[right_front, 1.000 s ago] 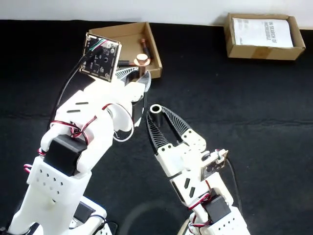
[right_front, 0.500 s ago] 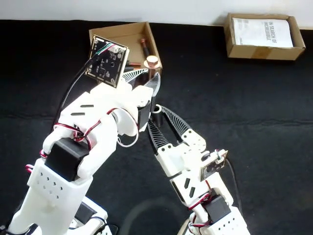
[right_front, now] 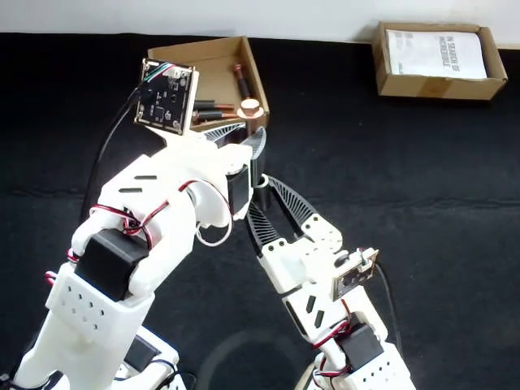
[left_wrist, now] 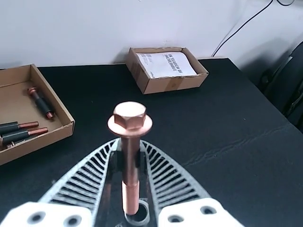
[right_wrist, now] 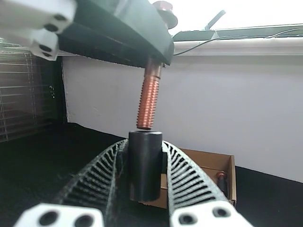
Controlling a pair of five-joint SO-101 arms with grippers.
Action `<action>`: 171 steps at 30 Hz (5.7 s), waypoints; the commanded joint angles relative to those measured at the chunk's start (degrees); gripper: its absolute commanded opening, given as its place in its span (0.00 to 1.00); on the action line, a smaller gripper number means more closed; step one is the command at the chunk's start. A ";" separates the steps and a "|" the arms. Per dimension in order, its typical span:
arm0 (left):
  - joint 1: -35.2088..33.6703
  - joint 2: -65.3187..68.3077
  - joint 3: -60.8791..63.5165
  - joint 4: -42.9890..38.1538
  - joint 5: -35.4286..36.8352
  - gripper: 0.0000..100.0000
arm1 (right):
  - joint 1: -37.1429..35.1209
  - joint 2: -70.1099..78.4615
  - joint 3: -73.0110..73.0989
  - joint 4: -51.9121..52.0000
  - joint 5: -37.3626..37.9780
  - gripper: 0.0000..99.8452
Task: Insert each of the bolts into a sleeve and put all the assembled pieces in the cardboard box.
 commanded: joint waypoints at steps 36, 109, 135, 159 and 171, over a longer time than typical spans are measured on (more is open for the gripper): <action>4.09 -1.36 7.60 3.96 6.59 0.01 | -0.13 -0.75 7.69 2.15 0.70 0.01; -22.99 -53.93 31.43 26.64 -28.40 0.01 | 7.25 72.84 -65.63 2.51 4.31 0.01; -36.26 -56.66 78.55 -18.11 -28.04 0.01 | 8.48 154.95 -149.85 28.53 10.64 0.01; -30.02 -56.84 78.55 5.36 -28.40 0.01 | 7.43 178.59 -195.12 70.11 24.79 0.21; -29.85 -56.22 78.55 5.54 -28.40 0.01 | 10.77 161.80 -197.49 96.75 10.20 0.21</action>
